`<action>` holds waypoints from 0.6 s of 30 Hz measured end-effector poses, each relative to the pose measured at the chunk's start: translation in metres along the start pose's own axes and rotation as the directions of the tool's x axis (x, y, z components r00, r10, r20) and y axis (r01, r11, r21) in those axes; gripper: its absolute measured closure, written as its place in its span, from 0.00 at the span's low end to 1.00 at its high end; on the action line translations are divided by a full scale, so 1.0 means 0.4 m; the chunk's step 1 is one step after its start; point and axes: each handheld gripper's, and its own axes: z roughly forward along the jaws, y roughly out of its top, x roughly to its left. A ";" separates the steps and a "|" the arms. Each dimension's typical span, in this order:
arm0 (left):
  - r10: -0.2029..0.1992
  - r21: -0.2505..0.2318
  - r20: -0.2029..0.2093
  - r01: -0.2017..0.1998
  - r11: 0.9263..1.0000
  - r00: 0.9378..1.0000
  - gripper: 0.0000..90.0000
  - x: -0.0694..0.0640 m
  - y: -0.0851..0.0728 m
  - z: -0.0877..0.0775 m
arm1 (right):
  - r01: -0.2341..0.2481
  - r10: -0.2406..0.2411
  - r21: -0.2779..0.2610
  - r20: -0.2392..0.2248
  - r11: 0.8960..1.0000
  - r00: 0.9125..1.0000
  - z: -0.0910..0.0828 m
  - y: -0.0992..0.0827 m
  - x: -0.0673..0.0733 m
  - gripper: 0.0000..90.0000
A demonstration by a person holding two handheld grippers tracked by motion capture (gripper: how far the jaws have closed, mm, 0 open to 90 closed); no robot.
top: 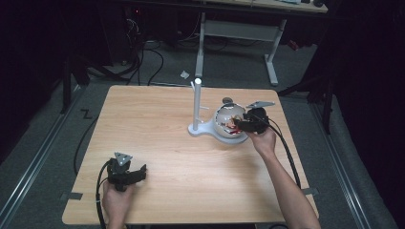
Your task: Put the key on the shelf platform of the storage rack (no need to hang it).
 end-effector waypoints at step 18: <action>-0.001 -0.001 -0.001 0.001 1.000 1.000 0.19 0.000 0.000 0.001 | -0.048 0.050 -0.075 0.020 0.996 0.999 -0.096 -0.020 -0.047 0.59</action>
